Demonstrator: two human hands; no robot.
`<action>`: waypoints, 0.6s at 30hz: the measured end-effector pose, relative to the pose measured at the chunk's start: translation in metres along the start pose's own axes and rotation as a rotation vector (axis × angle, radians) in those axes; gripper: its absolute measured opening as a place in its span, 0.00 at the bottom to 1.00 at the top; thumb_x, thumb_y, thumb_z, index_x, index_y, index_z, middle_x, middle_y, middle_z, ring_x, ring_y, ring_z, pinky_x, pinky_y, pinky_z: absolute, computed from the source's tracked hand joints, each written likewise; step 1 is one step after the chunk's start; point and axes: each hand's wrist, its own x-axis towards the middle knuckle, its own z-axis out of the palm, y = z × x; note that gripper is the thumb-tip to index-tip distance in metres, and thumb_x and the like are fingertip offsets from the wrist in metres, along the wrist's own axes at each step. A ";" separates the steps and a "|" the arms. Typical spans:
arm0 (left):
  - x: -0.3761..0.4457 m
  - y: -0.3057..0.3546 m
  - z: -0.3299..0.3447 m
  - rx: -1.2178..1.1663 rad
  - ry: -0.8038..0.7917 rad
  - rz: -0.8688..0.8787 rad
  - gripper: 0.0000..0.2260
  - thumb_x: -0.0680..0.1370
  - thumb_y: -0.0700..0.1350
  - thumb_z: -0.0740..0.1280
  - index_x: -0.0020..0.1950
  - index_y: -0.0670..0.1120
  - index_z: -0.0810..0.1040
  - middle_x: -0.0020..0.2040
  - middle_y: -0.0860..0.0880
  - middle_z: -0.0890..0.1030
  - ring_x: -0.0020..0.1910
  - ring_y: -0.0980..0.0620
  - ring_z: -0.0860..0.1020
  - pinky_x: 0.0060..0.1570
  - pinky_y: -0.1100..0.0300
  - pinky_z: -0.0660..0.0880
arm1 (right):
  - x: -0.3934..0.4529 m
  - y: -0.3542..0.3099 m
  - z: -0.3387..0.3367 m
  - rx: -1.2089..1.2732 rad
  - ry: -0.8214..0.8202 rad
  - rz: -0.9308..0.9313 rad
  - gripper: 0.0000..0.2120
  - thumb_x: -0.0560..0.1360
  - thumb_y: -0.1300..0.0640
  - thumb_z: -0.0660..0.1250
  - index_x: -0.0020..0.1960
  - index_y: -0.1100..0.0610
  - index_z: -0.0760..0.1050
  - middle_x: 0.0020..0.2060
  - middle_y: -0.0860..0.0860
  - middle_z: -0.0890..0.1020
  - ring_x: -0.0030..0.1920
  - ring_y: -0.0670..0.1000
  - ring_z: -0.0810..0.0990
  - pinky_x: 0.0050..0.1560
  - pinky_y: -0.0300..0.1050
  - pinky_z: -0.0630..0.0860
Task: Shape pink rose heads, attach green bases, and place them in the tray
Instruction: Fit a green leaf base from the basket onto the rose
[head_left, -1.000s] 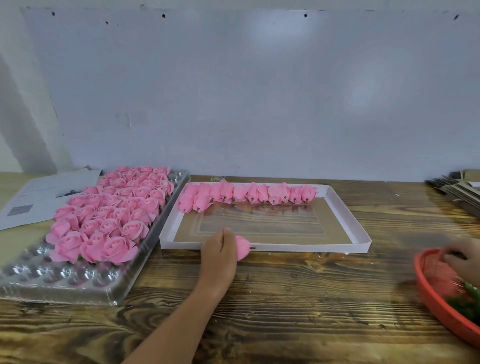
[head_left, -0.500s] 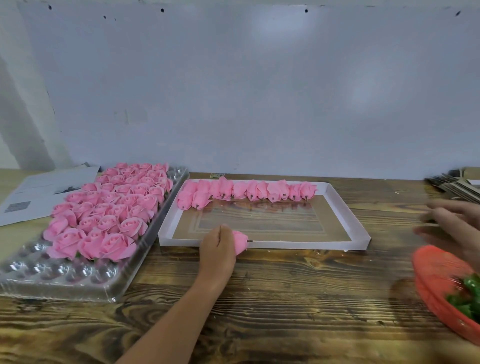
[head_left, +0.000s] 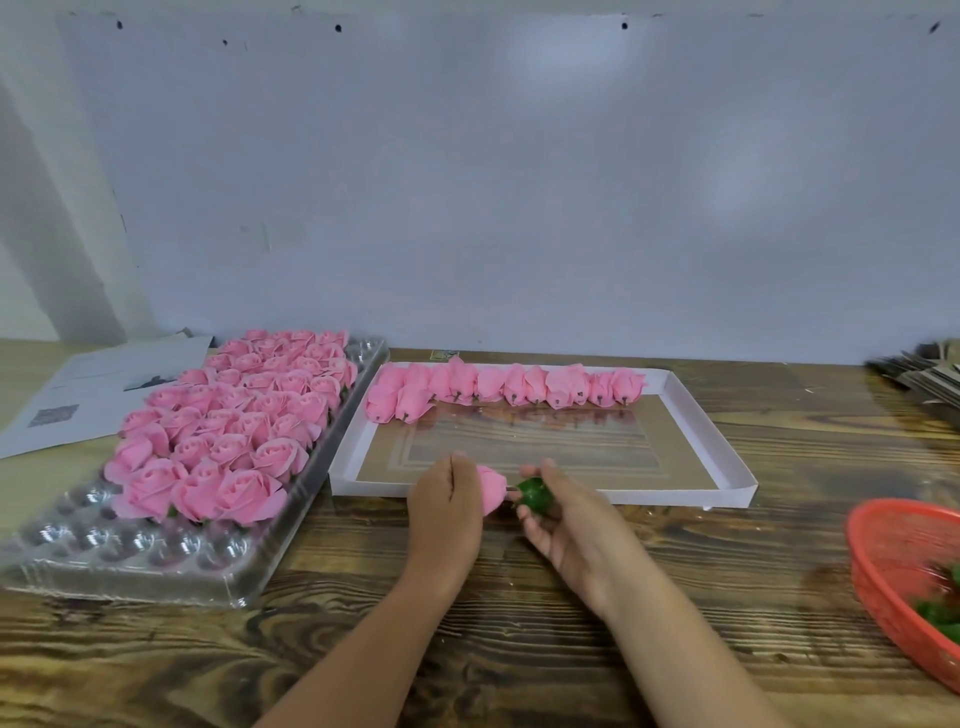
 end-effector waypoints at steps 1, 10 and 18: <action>0.000 0.000 0.000 0.003 0.006 0.021 0.20 0.86 0.45 0.55 0.34 0.47 0.69 0.32 0.51 0.69 0.30 0.64 0.70 0.31 0.71 0.67 | 0.001 0.003 0.001 0.053 -0.001 -0.002 0.12 0.83 0.55 0.63 0.55 0.63 0.80 0.39 0.57 0.85 0.35 0.49 0.83 0.33 0.38 0.80; -0.005 0.000 0.000 0.068 -0.018 0.134 0.19 0.85 0.46 0.55 0.33 0.49 0.68 0.31 0.53 0.70 0.31 0.65 0.72 0.32 0.71 0.68 | -0.009 0.011 0.005 0.155 -0.148 -0.019 0.14 0.84 0.59 0.58 0.61 0.66 0.77 0.53 0.61 0.85 0.52 0.55 0.86 0.45 0.42 0.83; -0.004 0.000 0.000 0.049 -0.010 0.109 0.20 0.86 0.45 0.56 0.34 0.48 0.69 0.29 0.53 0.72 0.29 0.65 0.73 0.31 0.71 0.69 | -0.018 0.016 0.004 -0.140 -0.160 -0.188 0.11 0.84 0.62 0.59 0.63 0.55 0.76 0.55 0.55 0.85 0.56 0.50 0.85 0.58 0.44 0.81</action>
